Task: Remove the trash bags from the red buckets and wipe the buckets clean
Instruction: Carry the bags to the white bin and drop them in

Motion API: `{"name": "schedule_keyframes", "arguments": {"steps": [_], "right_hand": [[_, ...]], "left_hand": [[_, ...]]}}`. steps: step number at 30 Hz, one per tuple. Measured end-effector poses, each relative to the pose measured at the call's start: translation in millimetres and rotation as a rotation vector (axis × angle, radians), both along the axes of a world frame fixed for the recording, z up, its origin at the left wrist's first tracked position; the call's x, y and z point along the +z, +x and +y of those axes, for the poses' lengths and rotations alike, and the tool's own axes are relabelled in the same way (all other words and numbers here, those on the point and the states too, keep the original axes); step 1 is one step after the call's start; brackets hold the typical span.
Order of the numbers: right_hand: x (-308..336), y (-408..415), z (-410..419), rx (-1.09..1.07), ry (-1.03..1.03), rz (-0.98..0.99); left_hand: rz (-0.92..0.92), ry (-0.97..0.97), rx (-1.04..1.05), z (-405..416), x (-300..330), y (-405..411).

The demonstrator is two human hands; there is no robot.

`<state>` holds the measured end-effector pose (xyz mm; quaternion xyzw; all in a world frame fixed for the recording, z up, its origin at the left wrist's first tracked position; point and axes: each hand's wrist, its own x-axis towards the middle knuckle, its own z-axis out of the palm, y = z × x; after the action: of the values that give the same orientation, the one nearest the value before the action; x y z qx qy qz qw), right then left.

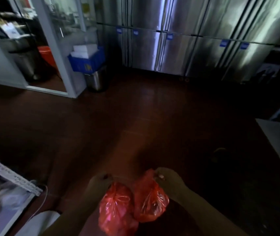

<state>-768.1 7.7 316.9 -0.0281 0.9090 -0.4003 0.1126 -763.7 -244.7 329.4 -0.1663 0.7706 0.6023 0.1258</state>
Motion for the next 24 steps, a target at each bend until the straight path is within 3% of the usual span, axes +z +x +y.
{"name": "schedule_keyframes", "arguments": {"steps": [7,14,20,24], "right_hand": [[27.0,-196.2,-42.0,0.403,0.336,0.309],[46.2,-372.5,-119.8,0.493,0.269,0.687],[75.4,-520.0,-185.5,0.561,0.146,0.597],[87.9,-616.5,-227.3,0.475,0.078,0.569]], "left_hand": [[0.032,0.141,0.128,-4.2,5.4,-149.7],[0.169,0.247,0.041,-26.5,13.1,-328.4],[0.172,0.274,0.068,-83.7,31.1,-463.9],[0.166,0.278,0.160,-123.1,42.5,-545.8]]}}
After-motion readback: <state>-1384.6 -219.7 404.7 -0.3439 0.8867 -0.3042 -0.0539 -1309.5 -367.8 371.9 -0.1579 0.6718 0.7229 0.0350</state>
